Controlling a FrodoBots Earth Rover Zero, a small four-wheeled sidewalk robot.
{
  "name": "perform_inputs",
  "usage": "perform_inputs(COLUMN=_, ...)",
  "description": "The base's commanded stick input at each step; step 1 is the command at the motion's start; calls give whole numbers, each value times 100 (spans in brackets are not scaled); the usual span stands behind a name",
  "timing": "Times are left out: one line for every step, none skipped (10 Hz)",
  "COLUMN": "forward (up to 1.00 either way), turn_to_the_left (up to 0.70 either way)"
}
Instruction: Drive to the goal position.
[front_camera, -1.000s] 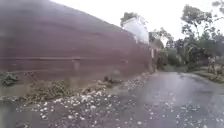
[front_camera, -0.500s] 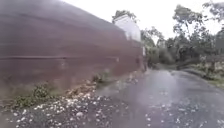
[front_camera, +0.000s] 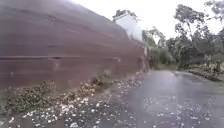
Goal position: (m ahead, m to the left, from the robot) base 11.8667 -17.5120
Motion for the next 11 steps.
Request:
perform_inputs(forward=38, turn_to_the_left=-23)
perform_inputs(forward=38, turn_to_the_left=-23)
perform_inputs(forward=38, turn_to_the_left=-23)
perform_inputs(forward=38, turn_to_the_left=-23)
perform_inputs(forward=38, turn_to_the_left=-10)
perform_inputs(forward=38, turn_to_the_left=2)
perform_inputs(forward=38, turn_to_the_left=2)
perform_inputs(forward=38, turn_to_the_left=2)
perform_inputs(forward=38, turn_to_the_left=-23)
perform_inputs(forward=38, turn_to_the_left=-23)
perform_inputs(forward=38, turn_to_the_left=-23)
